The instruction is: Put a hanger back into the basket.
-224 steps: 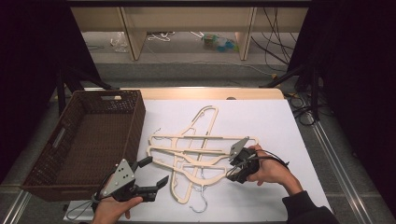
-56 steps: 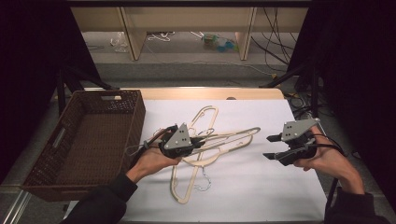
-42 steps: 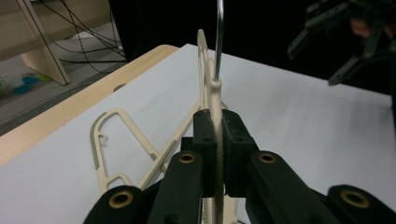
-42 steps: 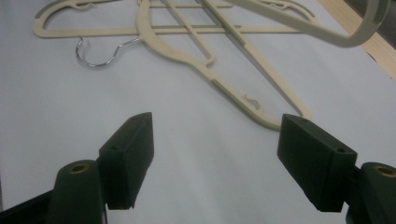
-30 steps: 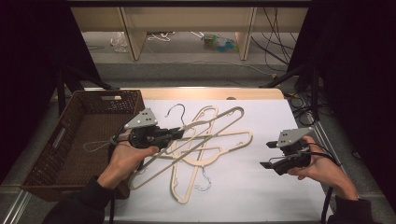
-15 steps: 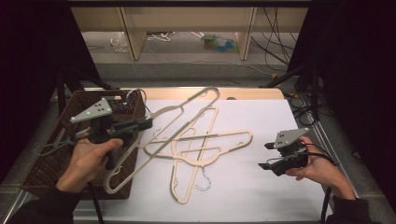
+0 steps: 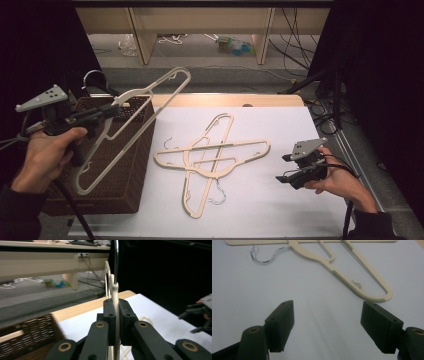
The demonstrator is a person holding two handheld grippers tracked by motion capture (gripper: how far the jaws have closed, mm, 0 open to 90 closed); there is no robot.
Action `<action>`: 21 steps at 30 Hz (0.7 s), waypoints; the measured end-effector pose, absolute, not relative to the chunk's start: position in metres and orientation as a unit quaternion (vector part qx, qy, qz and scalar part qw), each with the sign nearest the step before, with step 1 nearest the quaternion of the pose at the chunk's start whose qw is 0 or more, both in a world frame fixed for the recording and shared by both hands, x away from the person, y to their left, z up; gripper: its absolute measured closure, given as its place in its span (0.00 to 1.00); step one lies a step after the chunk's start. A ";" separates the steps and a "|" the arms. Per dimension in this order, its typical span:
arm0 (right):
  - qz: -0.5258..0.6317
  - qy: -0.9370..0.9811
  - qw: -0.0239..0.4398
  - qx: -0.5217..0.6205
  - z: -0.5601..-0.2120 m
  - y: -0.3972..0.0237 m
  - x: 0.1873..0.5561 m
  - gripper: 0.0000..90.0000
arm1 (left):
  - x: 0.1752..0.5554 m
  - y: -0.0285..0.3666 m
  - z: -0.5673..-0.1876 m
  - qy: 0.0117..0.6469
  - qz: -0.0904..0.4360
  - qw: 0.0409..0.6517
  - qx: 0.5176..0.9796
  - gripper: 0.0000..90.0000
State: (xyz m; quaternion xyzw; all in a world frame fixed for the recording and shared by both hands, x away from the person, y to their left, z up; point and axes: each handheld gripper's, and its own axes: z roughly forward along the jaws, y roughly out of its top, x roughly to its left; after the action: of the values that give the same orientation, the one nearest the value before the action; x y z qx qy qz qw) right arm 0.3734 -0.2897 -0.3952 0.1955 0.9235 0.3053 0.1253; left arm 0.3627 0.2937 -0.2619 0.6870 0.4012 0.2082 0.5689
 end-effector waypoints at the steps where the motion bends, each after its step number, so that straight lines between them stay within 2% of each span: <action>1: 0.306 0.923 0.125 0.196 -0.395 -0.290 0.373 0.31 | 0.366 0.299 -0.263 0.407 0.210 0.565 0.686 0.95; 11: 0.307 0.923 0.127 0.196 -0.395 -0.291 0.374 0.31 | 0.389 0.343 -0.283 0.427 0.223 0.532 0.696 0.95; 21: 0.306 0.923 0.125 0.195 -0.396 -0.290 0.374 0.31 | 0.392 0.386 -0.302 0.420 0.228 0.530 0.701 0.95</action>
State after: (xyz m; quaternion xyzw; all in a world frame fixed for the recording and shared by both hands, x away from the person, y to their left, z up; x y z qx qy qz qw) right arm 0.3740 -0.2901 -0.3960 0.1950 0.9233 0.3063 0.1254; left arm 0.3919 0.3858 -0.3024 0.7010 0.4198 0.2280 0.5296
